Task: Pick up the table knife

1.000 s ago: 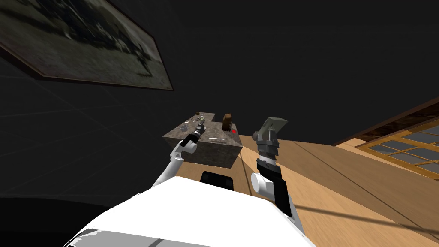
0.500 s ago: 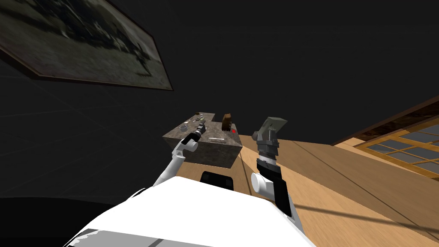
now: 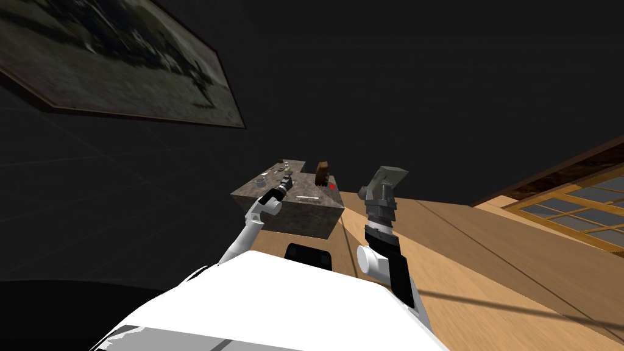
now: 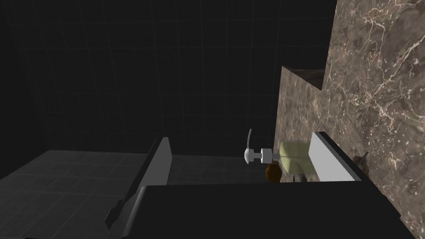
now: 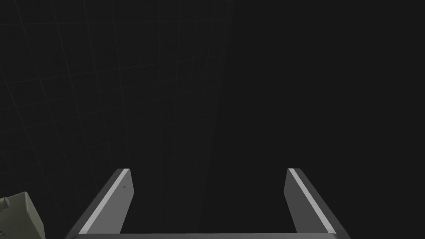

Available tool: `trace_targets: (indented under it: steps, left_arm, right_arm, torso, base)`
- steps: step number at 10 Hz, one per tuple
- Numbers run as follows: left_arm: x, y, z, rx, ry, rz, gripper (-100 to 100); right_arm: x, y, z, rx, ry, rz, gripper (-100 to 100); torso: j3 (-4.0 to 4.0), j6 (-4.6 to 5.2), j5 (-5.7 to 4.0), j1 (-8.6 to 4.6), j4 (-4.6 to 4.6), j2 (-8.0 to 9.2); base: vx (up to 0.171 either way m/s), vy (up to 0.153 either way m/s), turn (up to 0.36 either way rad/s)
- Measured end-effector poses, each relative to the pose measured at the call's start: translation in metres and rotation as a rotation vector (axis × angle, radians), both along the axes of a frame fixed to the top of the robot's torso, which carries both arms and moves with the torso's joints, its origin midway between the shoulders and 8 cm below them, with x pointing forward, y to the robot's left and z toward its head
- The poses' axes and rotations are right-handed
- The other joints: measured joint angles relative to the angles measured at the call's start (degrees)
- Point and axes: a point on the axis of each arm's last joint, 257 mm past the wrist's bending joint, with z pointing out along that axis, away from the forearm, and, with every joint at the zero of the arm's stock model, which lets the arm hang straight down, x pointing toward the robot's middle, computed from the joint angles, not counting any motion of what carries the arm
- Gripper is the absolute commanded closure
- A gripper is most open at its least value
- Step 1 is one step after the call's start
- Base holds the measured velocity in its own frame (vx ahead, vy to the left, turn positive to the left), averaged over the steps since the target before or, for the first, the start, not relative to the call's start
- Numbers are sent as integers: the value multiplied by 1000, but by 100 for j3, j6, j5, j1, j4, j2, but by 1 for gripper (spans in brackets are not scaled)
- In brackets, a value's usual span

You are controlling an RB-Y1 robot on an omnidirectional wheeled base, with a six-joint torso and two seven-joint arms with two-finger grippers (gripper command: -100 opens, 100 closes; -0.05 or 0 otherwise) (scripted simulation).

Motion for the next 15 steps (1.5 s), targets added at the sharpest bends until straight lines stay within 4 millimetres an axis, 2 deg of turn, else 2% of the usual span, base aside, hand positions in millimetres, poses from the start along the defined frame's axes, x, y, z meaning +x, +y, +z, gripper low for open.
trace_targets:
  steps: [3, 15]
  left_arm:
    - [0, 0, 0, 0, 0, 0, -100]
    - [17, 7, -43, -190, 254, -15, -100]
  right_arm:
    - [0, 0, 0, 0, 0, 0, 0]
    - [0, 0, 0, 0, 0, 0, 0]
  torso:
    - [-2, -1, 1, 4, -1, -3]
    - [-1, 0, -1, -2, 0, -2]
  base:
    - [4, 2, 7]
    - [-3, -14, -50]
